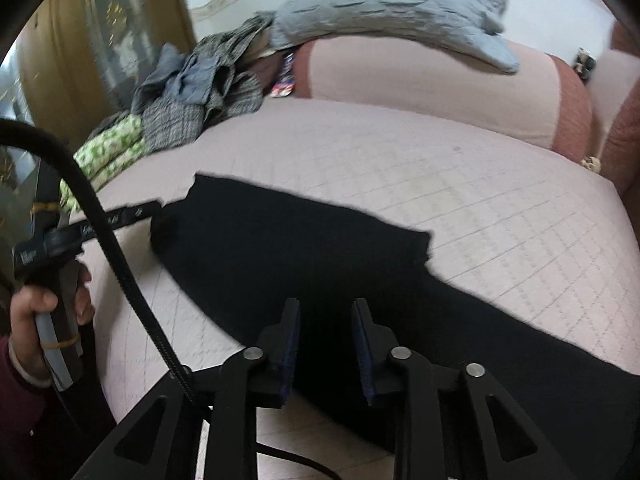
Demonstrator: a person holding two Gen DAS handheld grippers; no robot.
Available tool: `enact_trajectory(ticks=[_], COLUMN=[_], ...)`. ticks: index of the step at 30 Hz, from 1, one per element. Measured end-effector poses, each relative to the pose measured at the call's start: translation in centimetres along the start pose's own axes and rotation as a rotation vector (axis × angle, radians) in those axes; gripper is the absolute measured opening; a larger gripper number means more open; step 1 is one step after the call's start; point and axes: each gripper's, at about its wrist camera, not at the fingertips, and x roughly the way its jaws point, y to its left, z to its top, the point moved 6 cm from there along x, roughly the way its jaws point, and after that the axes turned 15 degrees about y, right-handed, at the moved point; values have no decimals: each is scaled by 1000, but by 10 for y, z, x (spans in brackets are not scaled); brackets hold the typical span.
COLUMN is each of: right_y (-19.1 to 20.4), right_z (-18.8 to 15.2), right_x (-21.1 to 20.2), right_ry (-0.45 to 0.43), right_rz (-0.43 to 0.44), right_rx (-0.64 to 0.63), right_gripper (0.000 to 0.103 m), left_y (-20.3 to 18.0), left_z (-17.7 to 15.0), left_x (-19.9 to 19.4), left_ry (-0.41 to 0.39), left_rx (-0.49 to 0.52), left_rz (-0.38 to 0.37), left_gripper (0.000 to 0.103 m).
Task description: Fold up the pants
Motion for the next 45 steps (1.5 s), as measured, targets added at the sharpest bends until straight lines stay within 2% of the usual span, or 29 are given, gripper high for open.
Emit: enact_trajectory(ticks=[2, 4, 6, 7, 10, 14, 18, 24, 32, 45], right_y=[4, 6, 6, 3, -15, -55, -96, -140, -178, -208], right_z=[-7, -12, -13, -14, -21, -40, -64, -92, -121, -162], right_x=[17, 25, 17, 9, -18, -52, -76, -104, -122, -130], right_ry=[53, 76, 63, 53, 8, -19, -23, -38, -36, -25], right_rz=[1, -2, -7, -2, 4, -37, -104, -160, -190, -195], right_rx=[5, 7, 2, 14, 70, 162, 255, 358, 449, 538], right_gripper=[33, 34, 34, 35, 36, 42, 43, 44, 46, 48], left_y=[-10, -17, -23, -25, -27, -43, -77, -139, -202, -253], left_z=[-7, -13, -15, -15, -9, 0, -6, -21, -34, -44], left_x=[11, 25, 24, 22, 9, -11, -16, -8, -12, -3], left_ry=[34, 79, 54, 51, 27, -4, 8, 31, 25, 52], left_rx=[50, 99, 152, 159, 144, 153, 218, 344, 459, 543], left_rz=[-6, 31, 77, 76, 36, -46, -85, -95, -144, -169], left_gripper=[52, 52, 52, 52, 52, 52, 52, 52, 52, 52])
